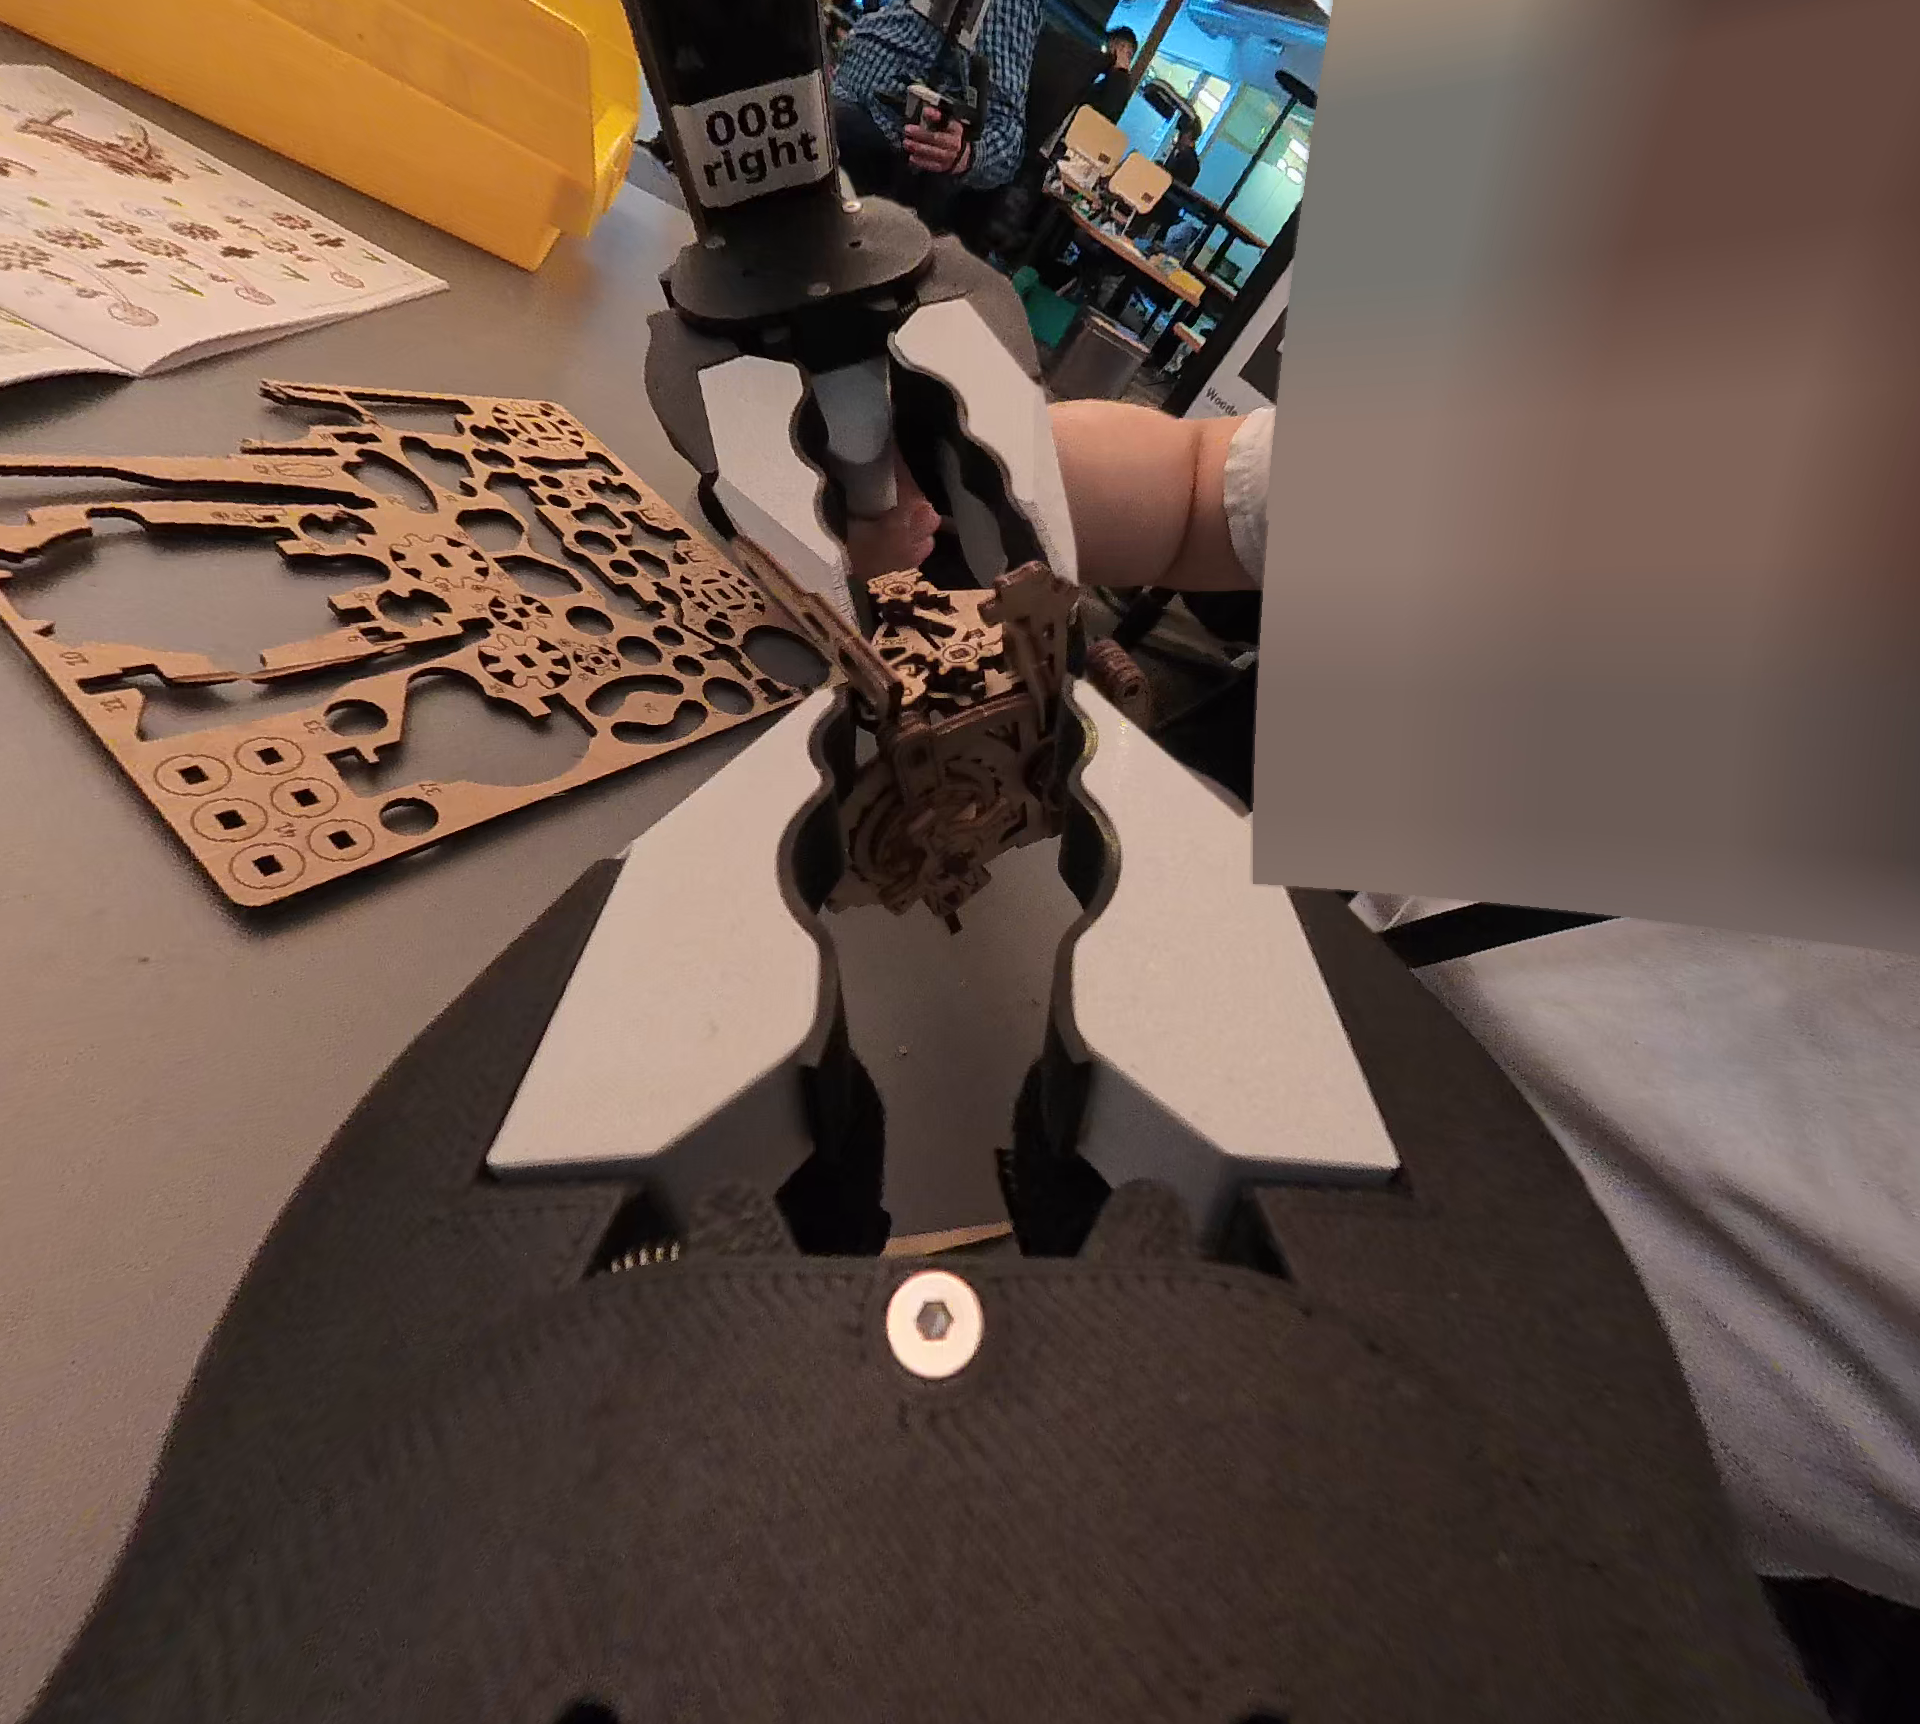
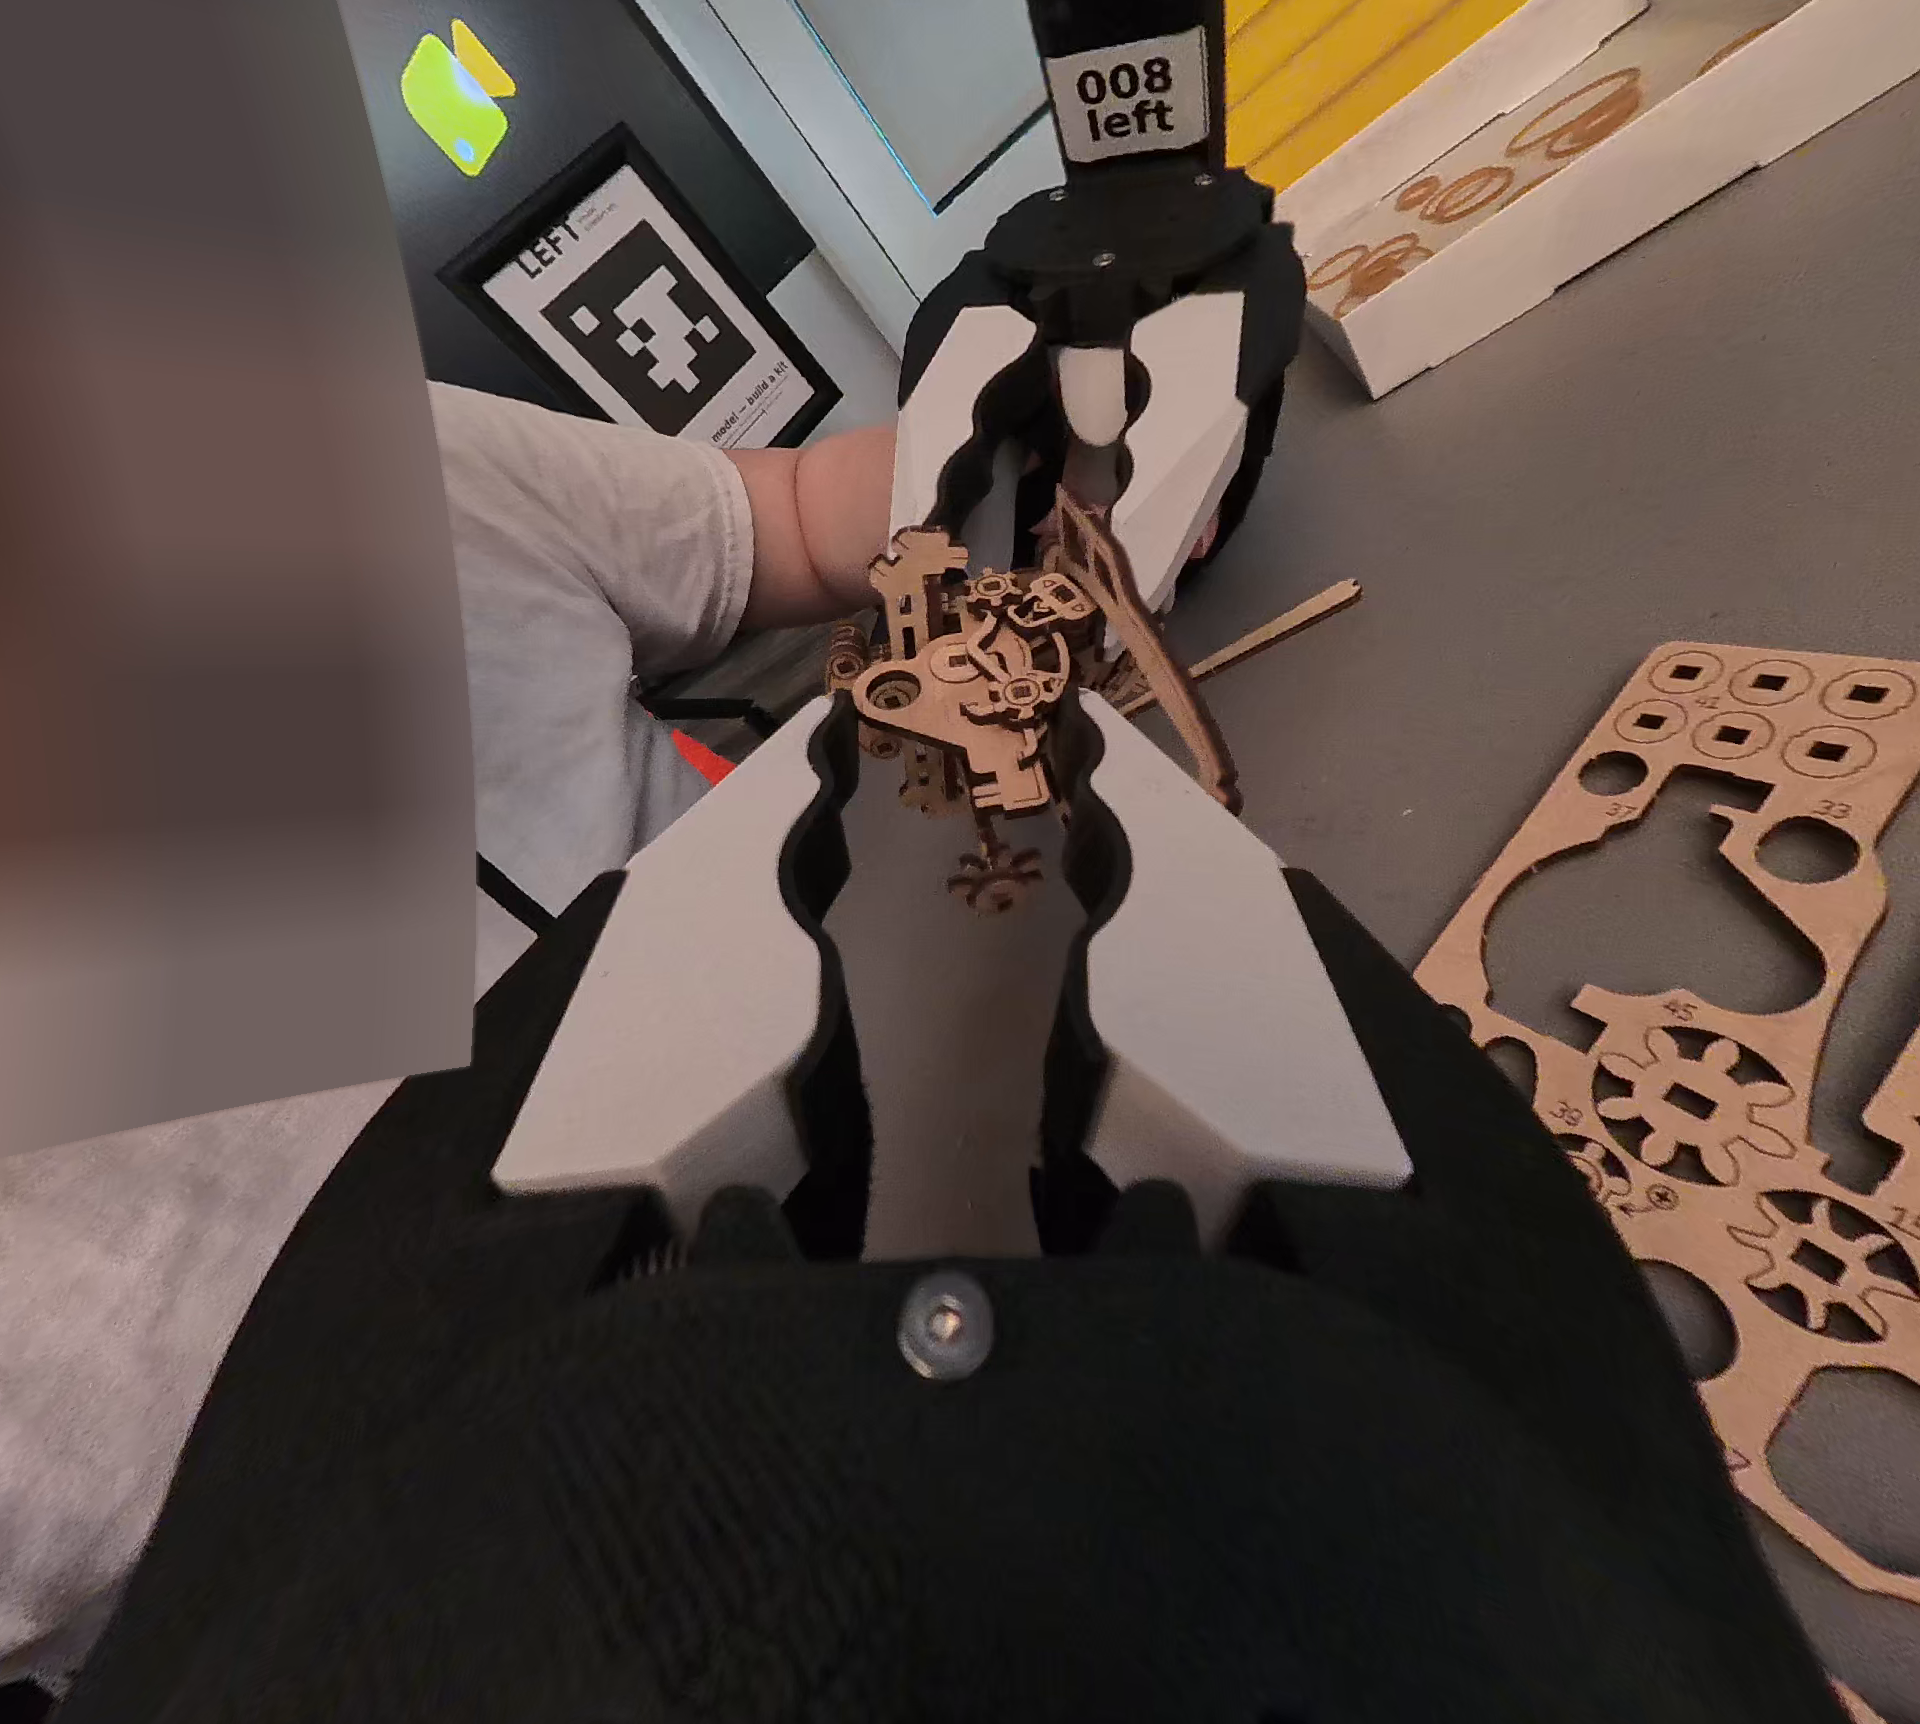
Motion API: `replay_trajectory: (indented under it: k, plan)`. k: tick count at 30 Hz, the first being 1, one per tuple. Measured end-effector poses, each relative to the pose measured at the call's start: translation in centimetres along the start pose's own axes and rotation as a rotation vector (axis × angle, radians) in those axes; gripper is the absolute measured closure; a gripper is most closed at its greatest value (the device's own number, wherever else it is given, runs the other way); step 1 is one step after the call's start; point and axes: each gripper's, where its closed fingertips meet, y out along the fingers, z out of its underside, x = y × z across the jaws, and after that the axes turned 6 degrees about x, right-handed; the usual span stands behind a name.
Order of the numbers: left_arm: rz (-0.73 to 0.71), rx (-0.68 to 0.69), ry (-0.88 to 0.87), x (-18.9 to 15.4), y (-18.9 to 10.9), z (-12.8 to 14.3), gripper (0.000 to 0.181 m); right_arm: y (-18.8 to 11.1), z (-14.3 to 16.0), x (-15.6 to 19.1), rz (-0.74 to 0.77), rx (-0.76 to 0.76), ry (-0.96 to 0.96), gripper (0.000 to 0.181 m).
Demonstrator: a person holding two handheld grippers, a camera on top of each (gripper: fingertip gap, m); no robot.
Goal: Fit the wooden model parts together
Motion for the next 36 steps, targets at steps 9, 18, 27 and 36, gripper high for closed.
replay_trajectory:
  k: [9,18,27,36]
  plan:
    - [0.03,0.025,-0.004,-0.4,0.2,0.3,0.145,0.3,0.7,0.3,-0.007,0.028,-0.021,0.144]
    - [-0.014,0.023,0.097,-0.6,0.1,0.2,0.145,0.0,0.2,0.5,0.004,-0.014,-0.077,0.144]
    - [-0.147,0.09,0.437,-2.3,0.5,0.4,0.145,0.3,0.6,2.0,0.076,-0.006,-0.382,0.144]
    - [-0.249,0.112,0.62,-3.1,0.8,0.2,0.145,0.3,0.4,3.2,0.053,-0.03,-0.47,0.139]
